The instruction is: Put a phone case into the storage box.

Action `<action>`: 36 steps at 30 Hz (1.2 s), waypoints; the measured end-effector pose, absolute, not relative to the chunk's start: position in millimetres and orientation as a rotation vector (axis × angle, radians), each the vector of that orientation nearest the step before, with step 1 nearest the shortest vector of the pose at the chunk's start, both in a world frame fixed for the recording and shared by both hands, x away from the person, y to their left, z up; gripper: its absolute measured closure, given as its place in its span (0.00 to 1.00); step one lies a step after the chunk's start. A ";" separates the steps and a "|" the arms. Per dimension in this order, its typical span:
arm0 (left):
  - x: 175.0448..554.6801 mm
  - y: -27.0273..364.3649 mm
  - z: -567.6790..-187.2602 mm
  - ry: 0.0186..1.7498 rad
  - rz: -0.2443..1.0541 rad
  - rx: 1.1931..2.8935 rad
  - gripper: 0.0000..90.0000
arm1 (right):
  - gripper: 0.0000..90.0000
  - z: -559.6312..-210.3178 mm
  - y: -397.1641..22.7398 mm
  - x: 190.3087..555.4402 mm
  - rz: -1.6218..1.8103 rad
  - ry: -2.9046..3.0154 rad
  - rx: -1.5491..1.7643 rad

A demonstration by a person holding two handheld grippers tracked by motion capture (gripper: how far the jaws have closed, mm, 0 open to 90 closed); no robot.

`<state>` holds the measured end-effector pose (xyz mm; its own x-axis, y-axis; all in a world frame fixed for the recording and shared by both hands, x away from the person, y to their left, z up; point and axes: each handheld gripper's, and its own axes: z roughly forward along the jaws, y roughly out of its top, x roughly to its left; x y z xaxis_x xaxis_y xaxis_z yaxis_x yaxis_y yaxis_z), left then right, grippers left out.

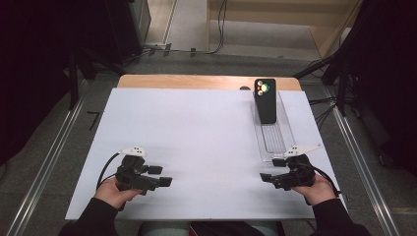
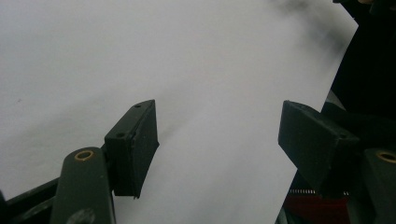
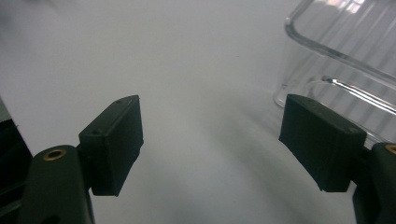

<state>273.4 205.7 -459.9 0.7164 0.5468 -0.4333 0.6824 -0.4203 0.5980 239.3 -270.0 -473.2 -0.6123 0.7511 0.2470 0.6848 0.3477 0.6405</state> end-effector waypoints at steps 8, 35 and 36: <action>275.8 207.5 -461.1 0.948 -0.211 2.116 0.32 | 0.22 -477.8 -273.4 237.8 1.127 2.488 1.344; 276.2 206.6 -462.2 0.943 -0.209 2.123 0.32 | 0.22 -481.1 -270.8 241.2 1.122 2.518 1.336; 276.2 206.6 -462.2 0.943 -0.209 2.124 0.32 | 0.22 -481.1 -270.8 241.2 1.122 2.519 1.336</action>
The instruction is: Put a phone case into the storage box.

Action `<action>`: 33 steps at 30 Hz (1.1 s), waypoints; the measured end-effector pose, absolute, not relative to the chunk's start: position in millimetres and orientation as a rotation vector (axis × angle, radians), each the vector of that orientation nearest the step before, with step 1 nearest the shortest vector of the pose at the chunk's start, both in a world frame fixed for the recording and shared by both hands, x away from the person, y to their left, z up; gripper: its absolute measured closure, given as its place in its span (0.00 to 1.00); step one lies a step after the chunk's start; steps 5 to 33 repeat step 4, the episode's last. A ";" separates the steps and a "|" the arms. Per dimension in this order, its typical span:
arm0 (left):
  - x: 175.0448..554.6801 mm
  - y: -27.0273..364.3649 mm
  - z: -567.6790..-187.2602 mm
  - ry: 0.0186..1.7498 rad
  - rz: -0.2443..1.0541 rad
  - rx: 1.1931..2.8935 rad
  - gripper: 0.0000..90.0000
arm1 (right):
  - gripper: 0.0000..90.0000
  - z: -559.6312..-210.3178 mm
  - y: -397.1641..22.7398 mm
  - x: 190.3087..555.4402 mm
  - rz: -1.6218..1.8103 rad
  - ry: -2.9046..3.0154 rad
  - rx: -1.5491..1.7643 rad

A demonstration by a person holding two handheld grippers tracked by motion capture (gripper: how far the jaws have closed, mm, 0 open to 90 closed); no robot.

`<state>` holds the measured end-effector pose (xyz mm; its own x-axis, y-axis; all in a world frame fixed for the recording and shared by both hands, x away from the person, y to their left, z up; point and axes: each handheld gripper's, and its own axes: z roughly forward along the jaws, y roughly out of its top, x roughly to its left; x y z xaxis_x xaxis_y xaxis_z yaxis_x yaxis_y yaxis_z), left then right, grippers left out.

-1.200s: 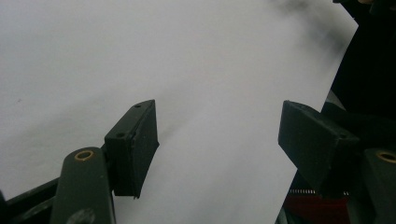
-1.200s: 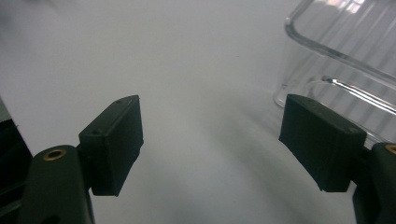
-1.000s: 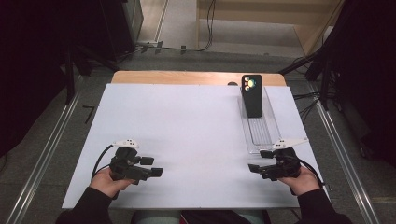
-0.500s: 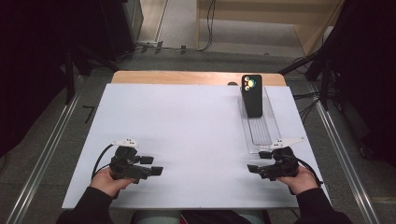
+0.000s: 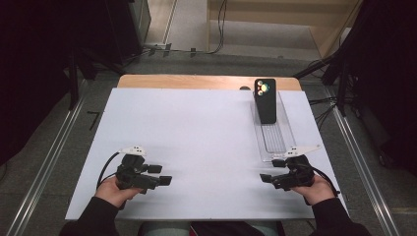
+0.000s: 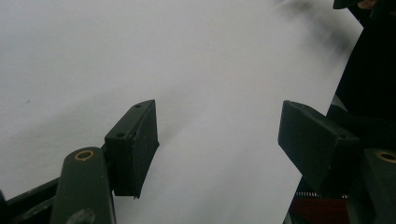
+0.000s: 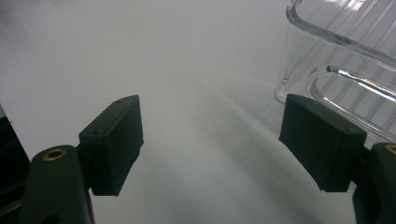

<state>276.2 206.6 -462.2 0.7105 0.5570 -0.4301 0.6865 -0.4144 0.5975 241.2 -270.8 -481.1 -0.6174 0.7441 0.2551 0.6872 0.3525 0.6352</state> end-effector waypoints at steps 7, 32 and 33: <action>276.6 207.2 -462.5 0.945 -0.208 2.122 0.32 | 0.22 -482.6 -270.8 240.5 1.106 2.523 1.294; 276.6 207.2 -462.5 0.945 -0.208 2.122 0.32 | 0.22 -482.6 -270.8 240.5 1.106 2.523 1.294; 276.6 207.2 -462.5 0.945 -0.208 2.122 0.32 | 0.22 -482.6 -270.8 240.5 1.106 2.523 1.294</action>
